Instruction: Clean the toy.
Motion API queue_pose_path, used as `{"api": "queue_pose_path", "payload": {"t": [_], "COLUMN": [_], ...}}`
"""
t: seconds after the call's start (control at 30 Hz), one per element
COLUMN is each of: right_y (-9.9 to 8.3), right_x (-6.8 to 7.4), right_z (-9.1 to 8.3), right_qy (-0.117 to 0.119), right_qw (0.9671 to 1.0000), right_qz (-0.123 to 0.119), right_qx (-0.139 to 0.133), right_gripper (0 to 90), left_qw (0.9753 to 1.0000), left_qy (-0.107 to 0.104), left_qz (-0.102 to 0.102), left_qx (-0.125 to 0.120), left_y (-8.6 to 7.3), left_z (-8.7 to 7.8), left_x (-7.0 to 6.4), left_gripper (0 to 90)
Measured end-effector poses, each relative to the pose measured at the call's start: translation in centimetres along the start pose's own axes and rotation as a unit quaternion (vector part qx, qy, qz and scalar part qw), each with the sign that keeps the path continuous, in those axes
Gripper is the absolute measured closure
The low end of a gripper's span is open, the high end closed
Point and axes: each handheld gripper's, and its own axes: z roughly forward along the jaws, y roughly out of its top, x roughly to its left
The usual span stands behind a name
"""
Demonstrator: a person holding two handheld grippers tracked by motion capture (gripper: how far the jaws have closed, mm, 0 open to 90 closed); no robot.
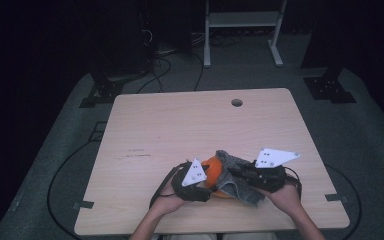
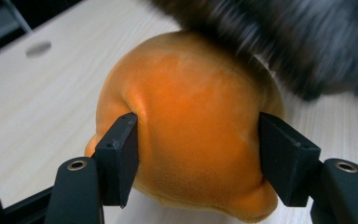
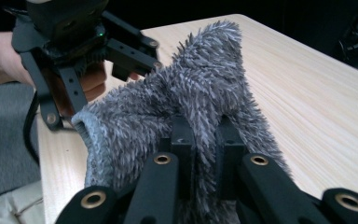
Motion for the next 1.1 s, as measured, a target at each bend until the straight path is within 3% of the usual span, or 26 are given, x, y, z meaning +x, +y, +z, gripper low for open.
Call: {"api": "queue_pose_path", "payload": {"t": [0.07, 0.1, 0.17, 0.23, 0.3, 0.43, 0.6, 0.67, 0.73, 0.83, 0.9, 0.93, 1.0, 1.03, 1.07, 1.1], "right_y": [-0.3, -0.6, -1.3, -1.7, -1.8, -1.2, 0.3, 0.3, 0.0, -1.0, -1.8, -2.2, -2.3, -2.2, -2.2, -2.2], "right_x": [0.1, 0.0, -0.6, -1.2, -1.4, -1.2, 0.6, 1.0, 0.5, -1.1, -1.8, -2.1, -1.9, -1.7, -1.5, -1.1], "right_z": [0.7, 0.8, 0.8, 0.6, 0.4, 0.1, 0.2, 0.7, 0.7, 0.0, -0.2, -0.2, 0.0, 0.3, 0.5, 0.9], "right_qy": [-0.004, -0.001, 0.001, 0.004, 0.001, -0.008, 0.035, 0.032, 0.031, -0.007, -0.018, -0.014, -0.019, -0.009, 0.001, 0.012], "right_qw": [0.9997, 0.9997, 0.9996, 0.9995, 0.9995, 0.9995, 0.9992, 0.9989, 0.9991, 0.9996, 0.9992, 0.9990, 0.9991, 0.9994, 0.9995, 0.9996], "right_qz": [-0.011, -0.008, 0.005, 0.021, 0.021, 0.012, -0.015, -0.025, -0.014, 0.007, 0.025, 0.037, 0.036, 0.032, 0.031, 0.023], "right_qx": [0.023, 0.025, 0.026, 0.022, 0.023, 0.026, 0.011, 0.024, 0.024, 0.026, 0.027, 0.021, 0.012, 0.005, -0.001, -0.008], "right_gripper": [80.7, 80.7, 80.7, 80.8, 80.8, 80.8, 80.7, 80.8, 80.8, 80.7, 80.7, 80.8, 80.7, 80.7, 80.6, 80.6], "left_qw": [0.9999, 1.0000, 0.9994, 0.9952, 0.9929, 0.9971, 1.0000, 0.9994, 0.9993, 0.9992, 0.9996, 0.9997, 0.9997, 0.9995, 0.9995, 0.9999], "left_qy": [-0.002, -0.003, -0.008, -0.022, -0.036, -0.021, -0.002, 0.010, 0.012, 0.007, -0.006, -0.011, -0.007, -0.006, -0.005, -0.004], "left_qz": [0.010, 0.005, -0.034, -0.095, -0.114, -0.073, -0.007, 0.024, 0.021, 0.015, -0.005, -0.011, -0.019, -0.021, -0.018, -0.011], "left_qx": [0.003, 0.001, -0.006, 0.009, 0.002, -0.010, 0.006, 0.024, 0.026, 0.036, 0.025, 0.019, -0.011, -0.022, -0.025, -0.011], "left_y": [0.1, -0.1, -0.5, -0.9, -1.1, -0.6, 0.1, 0.2, 0.0, -0.7, -0.8, -0.8, -0.3, -0.2, -0.1, -0.2], "left_z": [0.1, 0.2, 0.5, 1.1, 1.2, 0.7, 0.6, 0.7, 0.7, 0.7, 0.5, 0.4, -0.1, -0.2, -0.2, 0.0], "left_x": [-0.2, -0.1, 0.5, 1.4, 1.6, 0.8, -0.5, -0.9, -0.8, -0.2, 0.2, 0.3, 0.5, 0.6, 0.5, 0.5], "left_gripper": [31.7, 28.4, 18.3, 8.0, 11.9, 29.2, 30.8, 31.1, 31.8, 32.0, 28.8, 24.5, 19.5, 19.1, 19.2, 20.1]}}
